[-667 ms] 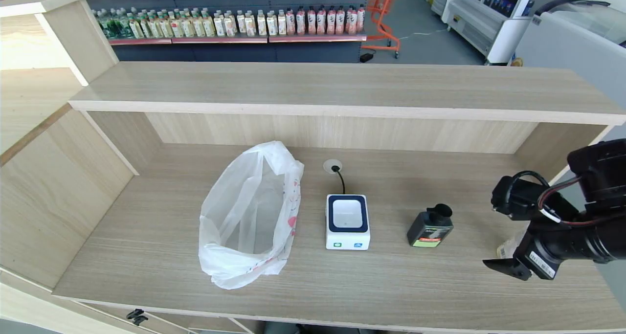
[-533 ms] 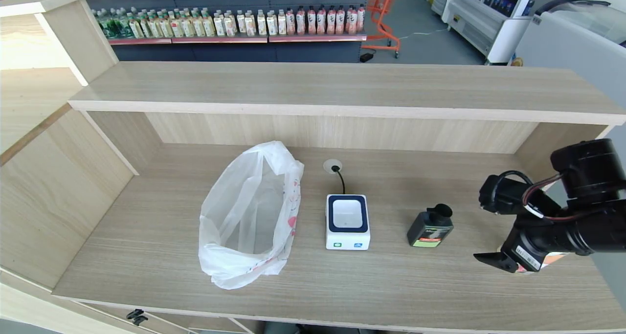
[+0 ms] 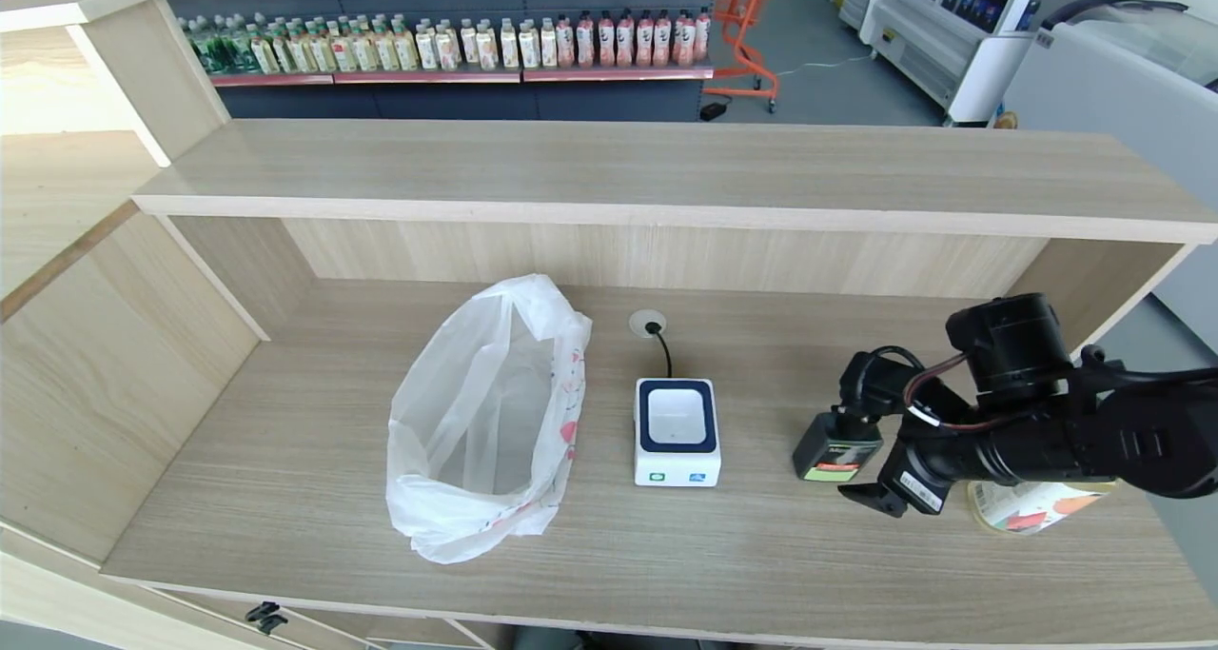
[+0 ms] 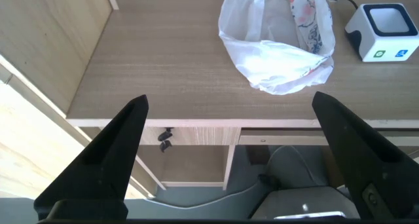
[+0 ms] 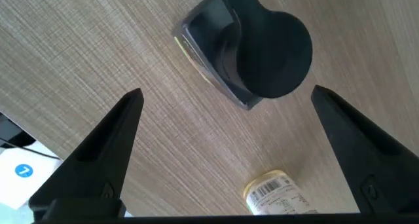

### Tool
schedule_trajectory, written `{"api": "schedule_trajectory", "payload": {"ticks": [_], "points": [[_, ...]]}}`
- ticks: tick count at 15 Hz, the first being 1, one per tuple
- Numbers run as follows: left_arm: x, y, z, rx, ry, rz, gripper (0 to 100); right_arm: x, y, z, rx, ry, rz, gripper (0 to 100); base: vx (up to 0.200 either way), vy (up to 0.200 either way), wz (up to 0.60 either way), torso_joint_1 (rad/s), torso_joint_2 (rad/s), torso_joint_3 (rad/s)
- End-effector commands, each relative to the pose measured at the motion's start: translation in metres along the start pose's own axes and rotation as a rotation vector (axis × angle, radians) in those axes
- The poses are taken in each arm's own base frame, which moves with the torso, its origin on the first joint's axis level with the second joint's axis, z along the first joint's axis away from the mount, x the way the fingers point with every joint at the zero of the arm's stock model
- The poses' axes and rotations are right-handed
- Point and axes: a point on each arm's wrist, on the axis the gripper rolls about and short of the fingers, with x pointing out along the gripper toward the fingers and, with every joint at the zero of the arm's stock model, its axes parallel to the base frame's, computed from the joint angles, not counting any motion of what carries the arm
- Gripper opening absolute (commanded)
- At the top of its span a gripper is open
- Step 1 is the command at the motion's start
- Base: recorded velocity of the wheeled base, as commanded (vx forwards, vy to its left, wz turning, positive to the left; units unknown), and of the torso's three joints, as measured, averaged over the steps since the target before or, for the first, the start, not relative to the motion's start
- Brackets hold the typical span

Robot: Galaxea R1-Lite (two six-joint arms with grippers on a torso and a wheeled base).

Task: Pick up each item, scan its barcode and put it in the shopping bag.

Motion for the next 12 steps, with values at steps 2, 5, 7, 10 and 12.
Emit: {"api": "schedule_trajectory", "payload": {"ticks": [2,5,7,10,12], "points": [[0.0,0.0,0.0,0.0,0.002,0.0,100,0.017,0.007,0.003,0.023,0.016,0.042,100,0.0,0.0,0.0,0.0,0.0,0.0],[0.0,0.0,0.0,0.0,0.002,0.0,100,0.023,0.016,0.01,0.128,-0.01,0.091,100,0.0,0.0,0.0,0.0,0.0,0.0],[0.0,0.0,0.0,0.0,0.002,0.0,100,0.025,0.016,0.016,0.134,-0.04,0.078,100,0.0,0.0,0.0,0.0,0.0,0.0],[0.0,0.0,0.0,0.0,0.002,0.0,100,0.025,0.015,0.018,0.134,-0.051,0.075,100,0.0,0.0,0.0,0.0,0.0,0.0],[0.0,0.0,0.0,0.0,0.002,0.0,100,0.025,0.016,0.018,0.134,-0.053,0.078,0,0.0,0.0,0.0,0.0,0.0,0.0]]}}
